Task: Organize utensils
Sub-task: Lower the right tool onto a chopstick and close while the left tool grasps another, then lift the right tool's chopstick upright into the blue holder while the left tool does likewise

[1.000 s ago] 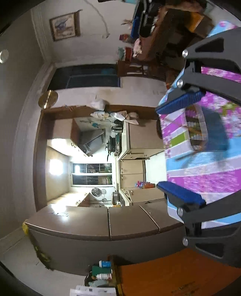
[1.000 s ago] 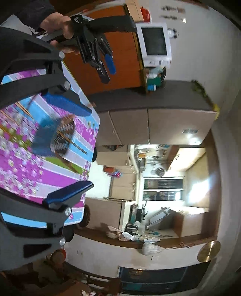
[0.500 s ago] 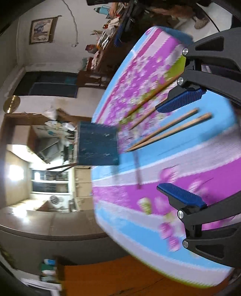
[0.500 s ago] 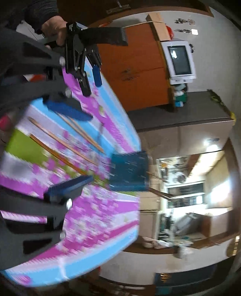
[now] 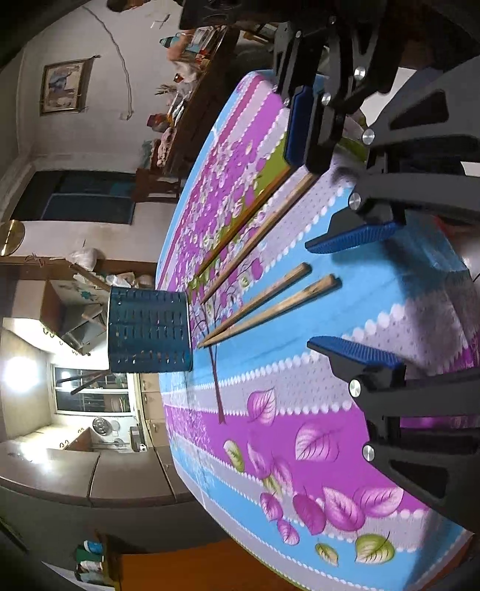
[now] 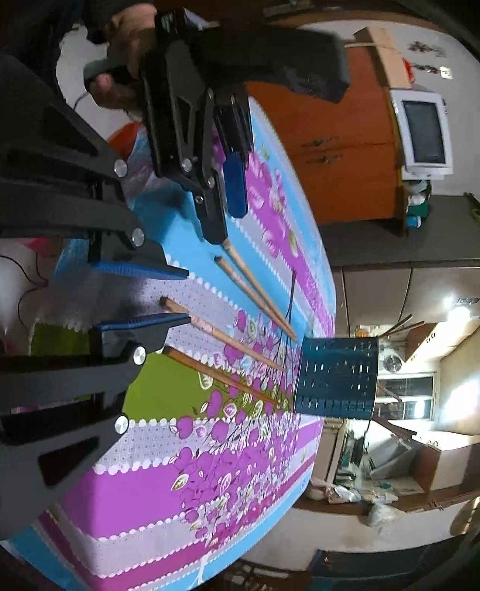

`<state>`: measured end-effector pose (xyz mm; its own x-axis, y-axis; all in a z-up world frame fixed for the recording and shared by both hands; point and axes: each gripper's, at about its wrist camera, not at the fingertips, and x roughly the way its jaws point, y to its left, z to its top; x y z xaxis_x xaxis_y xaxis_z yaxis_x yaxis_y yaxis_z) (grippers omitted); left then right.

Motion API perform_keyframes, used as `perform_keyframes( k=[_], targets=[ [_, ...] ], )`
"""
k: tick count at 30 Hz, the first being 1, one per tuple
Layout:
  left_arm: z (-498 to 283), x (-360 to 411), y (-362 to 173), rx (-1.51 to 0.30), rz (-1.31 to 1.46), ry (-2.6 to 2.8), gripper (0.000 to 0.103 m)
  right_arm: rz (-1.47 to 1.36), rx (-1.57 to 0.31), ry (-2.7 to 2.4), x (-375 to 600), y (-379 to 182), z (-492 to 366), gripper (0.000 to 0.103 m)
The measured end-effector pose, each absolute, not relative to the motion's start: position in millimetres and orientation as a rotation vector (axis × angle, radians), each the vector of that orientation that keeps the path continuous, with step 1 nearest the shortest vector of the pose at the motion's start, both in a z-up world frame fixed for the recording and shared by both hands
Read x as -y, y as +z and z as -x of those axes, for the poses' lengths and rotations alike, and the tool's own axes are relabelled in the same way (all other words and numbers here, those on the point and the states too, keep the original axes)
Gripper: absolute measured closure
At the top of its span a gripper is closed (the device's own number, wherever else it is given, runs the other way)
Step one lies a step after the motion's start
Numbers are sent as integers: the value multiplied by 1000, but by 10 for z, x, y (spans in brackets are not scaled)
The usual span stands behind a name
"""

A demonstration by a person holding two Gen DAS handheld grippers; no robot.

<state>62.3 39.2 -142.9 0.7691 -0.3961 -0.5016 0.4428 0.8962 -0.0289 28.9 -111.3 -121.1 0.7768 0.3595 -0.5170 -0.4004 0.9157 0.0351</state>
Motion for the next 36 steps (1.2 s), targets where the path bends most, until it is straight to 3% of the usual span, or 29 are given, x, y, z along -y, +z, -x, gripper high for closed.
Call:
perform_keyframes(
  k=[2, 4, 6, 7, 30, 33, 36],
  targets=[
    [-607, -362, -1445, -504, -114, -446, 57, 79, -545, 382, 1095, -1254, -311, 86],
    [-615, -352, -1452, -496, -124, -436, 66, 73, -535, 360, 1088, -1285, -316, 86],
    [-631, -354, -1460, -486, -137, -418, 91, 65, -528, 349, 1083, -1286, -338, 86],
    [-631, -362, -1460, -485, -135, -415, 93, 61, -522, 343, 1080, -1292, -346, 86],
    [-554, -339, -1559, -388, -146, -378, 93, 37, -445, 264, 997, -1363, -314, 87],
    [-543, -325, -1554, -391, -146, -366, 95, 11, -456, 278, 1030, -1342, -322, 95],
    [-516, -346, -1529, -386, -132, -357, 96, -10, -458, 286, 1067, -1331, -323, 96]
  ],
)
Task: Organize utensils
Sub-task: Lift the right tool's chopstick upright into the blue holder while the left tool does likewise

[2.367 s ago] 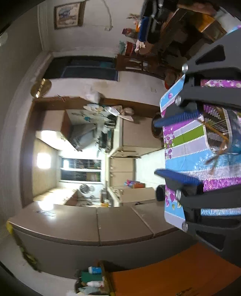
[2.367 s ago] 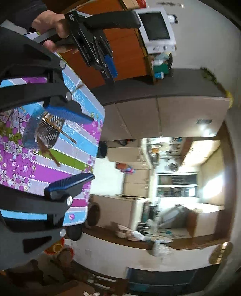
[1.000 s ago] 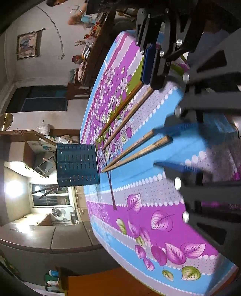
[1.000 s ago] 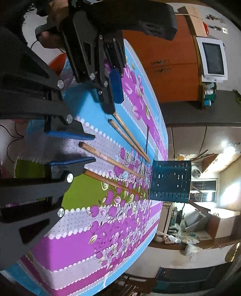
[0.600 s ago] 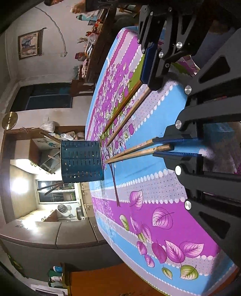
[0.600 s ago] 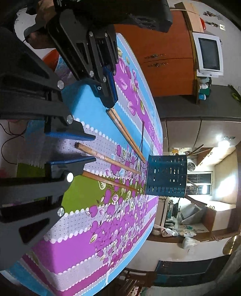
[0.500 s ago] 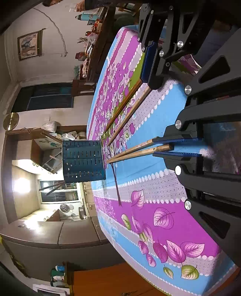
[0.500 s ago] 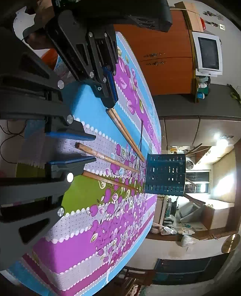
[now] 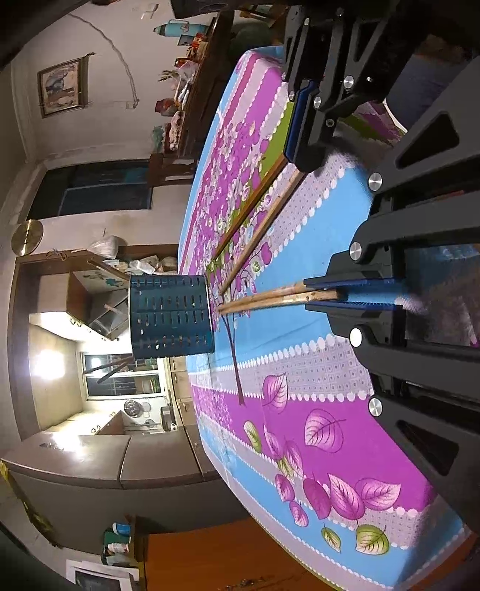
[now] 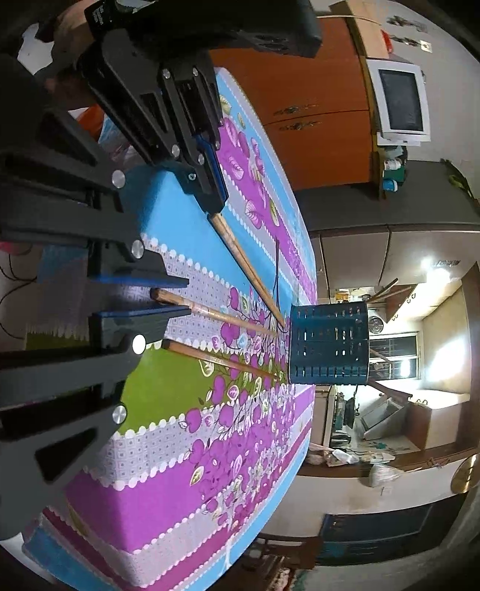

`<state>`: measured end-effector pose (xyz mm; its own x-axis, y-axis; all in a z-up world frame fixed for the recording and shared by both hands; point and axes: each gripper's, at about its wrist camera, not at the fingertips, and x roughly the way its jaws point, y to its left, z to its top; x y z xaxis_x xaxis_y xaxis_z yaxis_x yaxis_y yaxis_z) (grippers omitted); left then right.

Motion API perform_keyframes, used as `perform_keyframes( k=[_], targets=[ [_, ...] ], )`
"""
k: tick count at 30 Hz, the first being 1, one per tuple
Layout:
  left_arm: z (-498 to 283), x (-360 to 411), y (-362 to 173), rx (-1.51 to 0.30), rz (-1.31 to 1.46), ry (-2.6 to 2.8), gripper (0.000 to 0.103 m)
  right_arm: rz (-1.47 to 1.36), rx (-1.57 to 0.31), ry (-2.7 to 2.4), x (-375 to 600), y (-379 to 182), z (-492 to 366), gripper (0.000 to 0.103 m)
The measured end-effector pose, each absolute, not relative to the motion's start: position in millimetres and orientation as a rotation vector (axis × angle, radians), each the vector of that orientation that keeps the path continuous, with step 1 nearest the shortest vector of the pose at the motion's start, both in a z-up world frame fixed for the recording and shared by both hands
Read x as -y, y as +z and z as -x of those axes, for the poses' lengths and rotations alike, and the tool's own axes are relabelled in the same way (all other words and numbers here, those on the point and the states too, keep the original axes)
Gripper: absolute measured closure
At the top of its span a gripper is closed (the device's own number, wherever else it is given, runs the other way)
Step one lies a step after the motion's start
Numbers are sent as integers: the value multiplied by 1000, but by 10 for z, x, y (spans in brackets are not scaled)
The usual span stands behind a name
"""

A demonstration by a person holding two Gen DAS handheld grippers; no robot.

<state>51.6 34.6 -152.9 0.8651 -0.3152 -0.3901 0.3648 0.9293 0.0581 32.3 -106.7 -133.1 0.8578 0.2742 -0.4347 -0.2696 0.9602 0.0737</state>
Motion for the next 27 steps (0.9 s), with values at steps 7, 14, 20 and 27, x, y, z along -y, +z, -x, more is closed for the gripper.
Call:
perform_keyframes(
  k=[7, 14, 20, 27],
  targets=[
    [-383, -430, -1248, -318, -120, -349, 96, 28, -412, 295, 1107, -1110, -183, 97],
    [-249, -525, -525, -144, -97, -363, 96, 83, -252, 313, 1238, -441, 0, 98],
    [-614, -491, -28, -105, -87, -379, 96, 95, -202, 371, 1319, 91, -307, 98],
    [-1126, -463, 280, -178, -49, -403, 96, 112, -275, 428, 1313, 386, -880, 98]
  ],
)
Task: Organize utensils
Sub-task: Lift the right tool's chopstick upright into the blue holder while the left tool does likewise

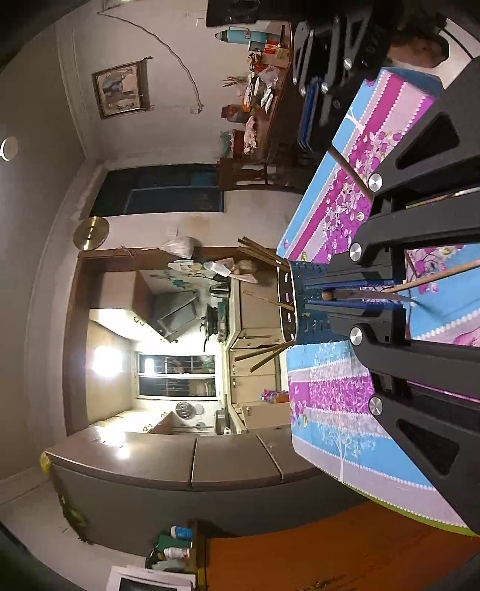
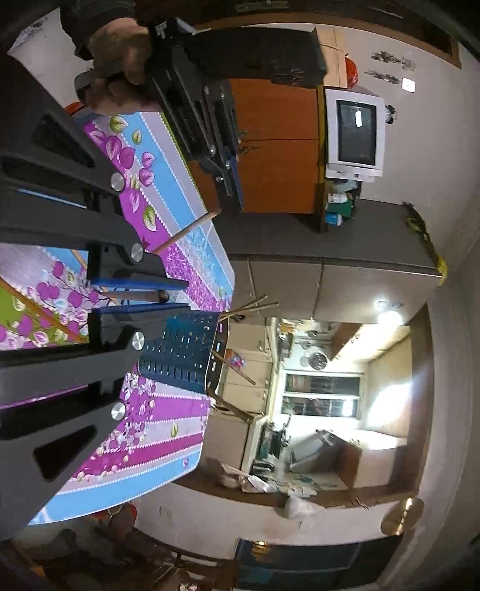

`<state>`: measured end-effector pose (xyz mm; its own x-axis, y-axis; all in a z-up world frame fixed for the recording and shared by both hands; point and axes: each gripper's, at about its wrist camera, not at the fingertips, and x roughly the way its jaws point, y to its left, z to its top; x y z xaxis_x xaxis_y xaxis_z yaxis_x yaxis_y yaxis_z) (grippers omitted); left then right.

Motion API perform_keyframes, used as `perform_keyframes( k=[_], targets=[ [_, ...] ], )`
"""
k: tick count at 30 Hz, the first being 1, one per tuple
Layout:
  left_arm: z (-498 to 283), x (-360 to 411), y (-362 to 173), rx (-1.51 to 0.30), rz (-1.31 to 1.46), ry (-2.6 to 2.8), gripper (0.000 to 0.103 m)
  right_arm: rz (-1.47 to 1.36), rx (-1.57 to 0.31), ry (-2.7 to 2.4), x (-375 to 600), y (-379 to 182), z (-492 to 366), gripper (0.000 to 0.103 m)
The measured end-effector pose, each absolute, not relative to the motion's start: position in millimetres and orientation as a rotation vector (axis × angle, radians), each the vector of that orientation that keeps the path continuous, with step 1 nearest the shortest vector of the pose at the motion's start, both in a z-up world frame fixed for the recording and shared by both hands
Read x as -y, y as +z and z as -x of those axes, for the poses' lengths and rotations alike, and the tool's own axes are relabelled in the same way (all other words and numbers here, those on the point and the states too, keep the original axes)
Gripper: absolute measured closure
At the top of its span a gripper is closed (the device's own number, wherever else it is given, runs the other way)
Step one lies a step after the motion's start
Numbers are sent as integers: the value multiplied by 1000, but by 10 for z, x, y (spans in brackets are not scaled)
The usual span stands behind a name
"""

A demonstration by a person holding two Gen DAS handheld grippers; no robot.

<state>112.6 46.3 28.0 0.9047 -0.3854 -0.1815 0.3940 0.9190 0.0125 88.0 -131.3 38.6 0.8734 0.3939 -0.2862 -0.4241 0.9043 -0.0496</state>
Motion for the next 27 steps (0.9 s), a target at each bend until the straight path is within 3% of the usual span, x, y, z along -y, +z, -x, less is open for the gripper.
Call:
perform_keyframes(
  k=[27],
  targets=[
    [-1492, -345, 943, -236, -58, -453, 96, 106, -310, 462, 1433, 1089, -1512, 98]
  ],
)
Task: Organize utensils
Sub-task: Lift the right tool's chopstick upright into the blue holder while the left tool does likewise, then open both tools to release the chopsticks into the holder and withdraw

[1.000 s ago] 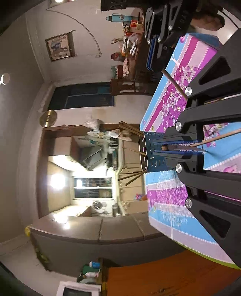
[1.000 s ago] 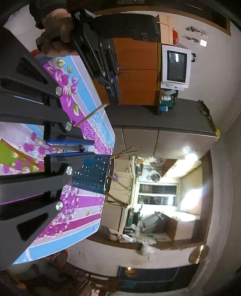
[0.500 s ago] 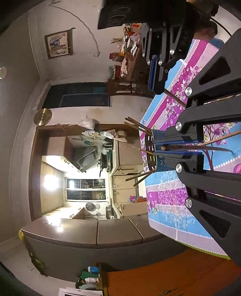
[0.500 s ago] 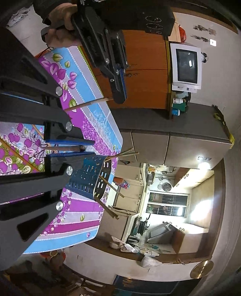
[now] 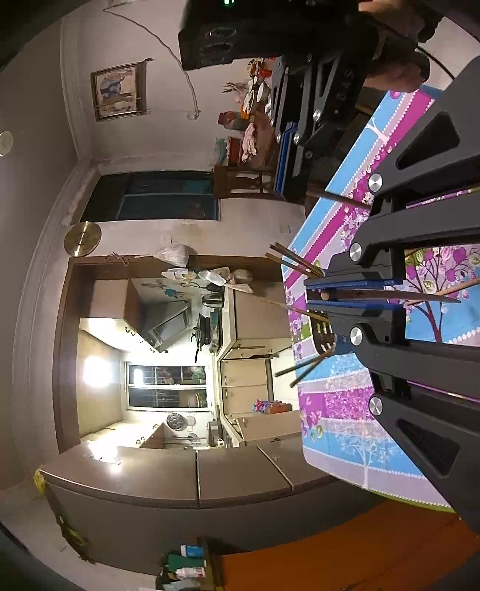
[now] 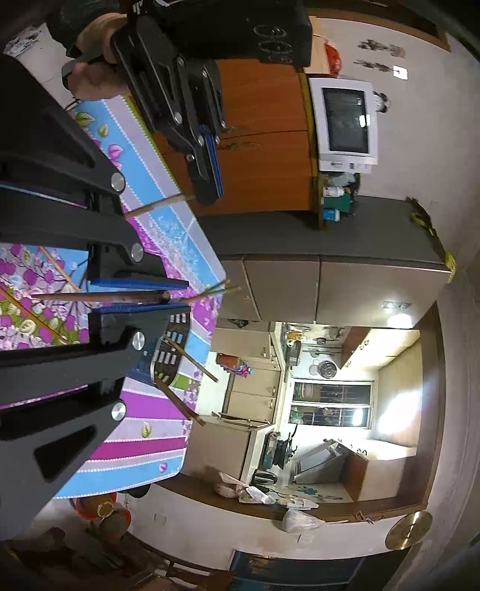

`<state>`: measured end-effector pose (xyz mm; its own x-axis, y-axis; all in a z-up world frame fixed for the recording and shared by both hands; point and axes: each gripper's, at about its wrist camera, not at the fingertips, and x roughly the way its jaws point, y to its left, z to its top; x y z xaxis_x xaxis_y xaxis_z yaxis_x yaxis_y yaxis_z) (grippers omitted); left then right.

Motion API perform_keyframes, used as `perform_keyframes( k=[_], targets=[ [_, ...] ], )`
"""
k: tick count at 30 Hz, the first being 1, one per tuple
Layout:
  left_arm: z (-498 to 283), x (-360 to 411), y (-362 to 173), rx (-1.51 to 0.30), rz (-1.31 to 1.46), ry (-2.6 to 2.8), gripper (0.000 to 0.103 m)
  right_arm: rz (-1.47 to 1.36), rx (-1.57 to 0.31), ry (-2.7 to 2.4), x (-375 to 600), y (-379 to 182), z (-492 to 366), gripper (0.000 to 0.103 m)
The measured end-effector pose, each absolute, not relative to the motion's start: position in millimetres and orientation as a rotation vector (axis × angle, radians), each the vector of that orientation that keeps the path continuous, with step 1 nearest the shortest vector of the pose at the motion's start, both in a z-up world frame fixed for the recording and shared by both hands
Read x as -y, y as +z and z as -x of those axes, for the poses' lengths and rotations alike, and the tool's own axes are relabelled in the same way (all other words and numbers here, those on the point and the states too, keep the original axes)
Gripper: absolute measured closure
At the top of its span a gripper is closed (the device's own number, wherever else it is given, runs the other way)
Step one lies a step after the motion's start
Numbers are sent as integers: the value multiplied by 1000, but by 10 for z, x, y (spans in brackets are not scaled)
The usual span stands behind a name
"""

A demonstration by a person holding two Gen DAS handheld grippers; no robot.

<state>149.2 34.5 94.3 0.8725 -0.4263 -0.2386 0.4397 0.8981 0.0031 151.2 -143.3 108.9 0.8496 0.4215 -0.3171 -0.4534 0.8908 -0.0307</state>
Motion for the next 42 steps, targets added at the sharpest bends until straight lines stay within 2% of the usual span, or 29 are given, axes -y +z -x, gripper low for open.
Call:
perform_keyframes(
  k=[11, 24, 30, 42],
  targets=[
    [-1766, -276, 1582, -207, -31, -444, 96, 73, -254, 453, 1617, 1590, -1845, 98],
    [-2457, -71, 2248, -131, -18, -384, 96, 46, -229, 403, 1750, 2240, -2653, 98],
    [-2851, -13, 2179, -156, 4, -373, 96, 37, -234, 399, 1760, 2243, -2995, 98],
    [-3413, 25, 1677, -267, 3, -360, 96, -5, -340, 403, 1794, 1713, -3436, 98]
  ],
)
